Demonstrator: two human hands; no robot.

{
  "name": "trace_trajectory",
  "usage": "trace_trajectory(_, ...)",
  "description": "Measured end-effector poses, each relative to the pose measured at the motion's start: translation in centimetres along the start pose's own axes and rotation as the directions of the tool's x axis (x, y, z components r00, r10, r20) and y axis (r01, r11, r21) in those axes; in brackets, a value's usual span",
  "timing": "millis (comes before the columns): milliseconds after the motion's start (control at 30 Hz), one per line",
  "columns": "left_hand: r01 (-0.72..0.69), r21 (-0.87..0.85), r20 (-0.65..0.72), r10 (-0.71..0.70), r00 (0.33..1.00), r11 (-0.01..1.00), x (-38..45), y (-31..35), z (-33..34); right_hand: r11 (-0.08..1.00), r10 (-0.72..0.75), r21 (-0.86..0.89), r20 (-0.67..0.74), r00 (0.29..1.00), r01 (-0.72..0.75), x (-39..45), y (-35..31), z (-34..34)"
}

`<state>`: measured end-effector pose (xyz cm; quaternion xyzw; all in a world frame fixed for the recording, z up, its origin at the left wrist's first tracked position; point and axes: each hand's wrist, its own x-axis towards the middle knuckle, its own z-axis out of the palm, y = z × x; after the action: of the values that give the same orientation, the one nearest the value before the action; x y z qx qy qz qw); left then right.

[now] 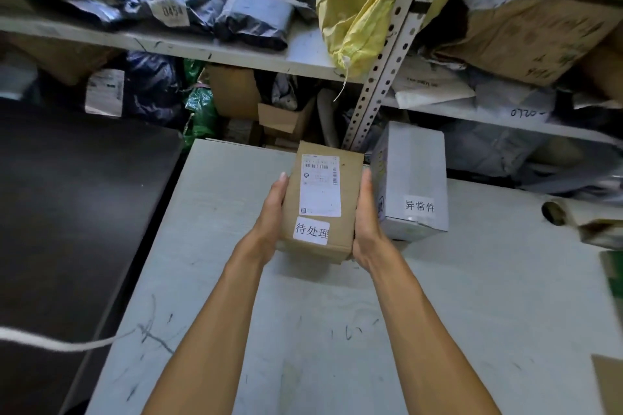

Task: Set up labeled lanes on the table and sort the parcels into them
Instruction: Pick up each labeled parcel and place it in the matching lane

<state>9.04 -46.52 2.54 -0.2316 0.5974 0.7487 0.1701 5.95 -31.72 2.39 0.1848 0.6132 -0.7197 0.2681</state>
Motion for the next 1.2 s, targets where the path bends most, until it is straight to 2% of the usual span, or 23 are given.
trace_trajectory(100,-0.026,0.026,0.035,0.025,0.999,0.999,-2.8,0.8,0.4,0.999,-0.033,0.011,0.019,0.999,0.033,-3.2,-0.7,0.0)
trace_trajectory(267,-0.110,0.082,0.069,0.105,0.992,0.991,-7.4,3.3,1.8,0.990,-0.110,-0.082,0.061,0.992,0.115,-10.0,-3.4,-1.1)
trace_trajectory(367,-0.138,0.071,0.089,0.131,0.987,0.988,-9.8,4.7,3.6,0.977,-0.102,-0.184,0.025,0.994,0.105,-13.9,-4.2,-3.0)
trace_trajectory(567,-0.200,0.152,0.213,0.165,0.963,0.968,-15.5,4.8,10.9,0.971,-0.117,-0.219,-0.087,0.989,0.096,-22.3,-4.9,-8.3)
trace_trajectory(833,-0.214,0.228,0.470,0.086,0.879,0.950,-23.8,-0.9,23.1,0.972,-0.218,-0.147,-0.265,0.939,0.184,-35.8,-0.5,-20.6)
trace_trajectory(1000,-0.204,0.259,0.589,0.013,0.808,0.944,-31.1,-6.6,31.3,0.948,-0.312,-0.071,-0.408,0.858,0.311,-45.2,4.4,-28.2)
trace_trajectory(1200,-0.217,0.294,0.683,-0.046,0.729,0.931,-37.6,-12.1,38.5,0.904,-0.375,0.007,-0.470,0.799,0.428,-54.3,9.1,-34.2)
